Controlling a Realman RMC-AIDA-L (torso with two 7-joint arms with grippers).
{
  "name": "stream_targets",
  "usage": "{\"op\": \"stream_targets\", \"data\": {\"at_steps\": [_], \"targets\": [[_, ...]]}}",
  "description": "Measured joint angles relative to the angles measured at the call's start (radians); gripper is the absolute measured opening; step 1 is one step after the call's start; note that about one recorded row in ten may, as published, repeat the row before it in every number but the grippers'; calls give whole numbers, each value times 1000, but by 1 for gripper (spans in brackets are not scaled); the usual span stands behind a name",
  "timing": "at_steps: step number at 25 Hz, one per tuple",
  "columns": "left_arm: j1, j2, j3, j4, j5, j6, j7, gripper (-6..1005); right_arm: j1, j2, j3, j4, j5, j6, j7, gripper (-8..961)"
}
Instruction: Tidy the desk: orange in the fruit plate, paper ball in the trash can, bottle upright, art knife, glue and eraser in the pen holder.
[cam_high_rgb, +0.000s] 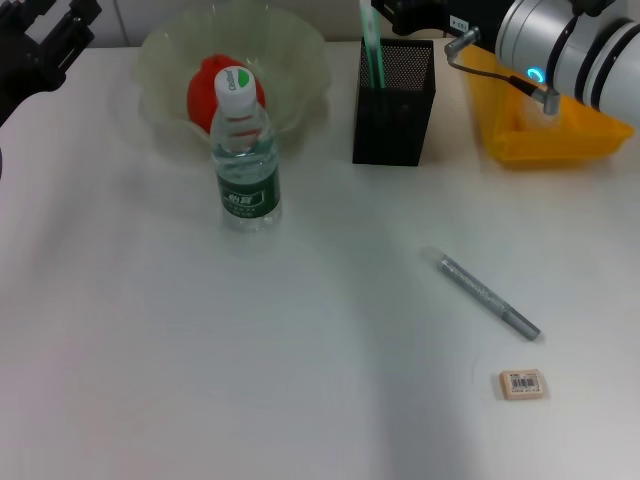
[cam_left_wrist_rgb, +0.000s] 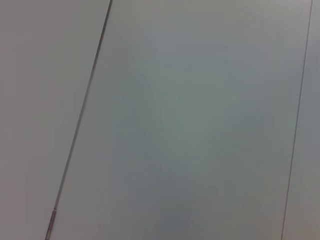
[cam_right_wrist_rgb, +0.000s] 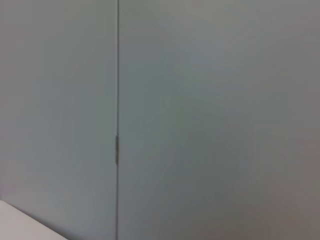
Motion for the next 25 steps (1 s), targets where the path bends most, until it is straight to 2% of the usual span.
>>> {"op": "stream_targets", "data": {"at_steps": [1,6,8,9,10,11,13,16,22,25], "targets": [[-1,0,0,0,0,-1,0,628,0,0,1,6,17,-11,-15,191],[-1,0,1,-2,0,-1,0,627,-33,-3,-2,-36,29,-28,4,329],[-1,-1,1,-2,-1,-1,0,627,-85,-8,-13,-120,0,-43,68,406],[-1,-2,1,-2,-2,-1,0,627,-158,-12,-21,-243,-81,-93,167,444],[-1,-2,1,-2,-3,-1,0,627,-158,-12,-21,-243,-81,-93,167,483],[-1,-2,1,-2,-4,-1,0,627,-193,-12,-13,-304,-144,-133,231,521],[-1,-2,1,-4,-5,-1,0,627,-252,-9,33,-429,-296,-253,401,520],[-5,-3,0,-6,-5,-5,0,627,-273,-8,164,-547,-506,-507,645,519],[-14,-4,3,-7,-6,-10,1,628,-171,-34,427,-636,-751,-1020,966,511],[-19,-3,3,-8,-6,-10,1,627,-122,-48,475,-680,-888,-1188,1039,510]]}}
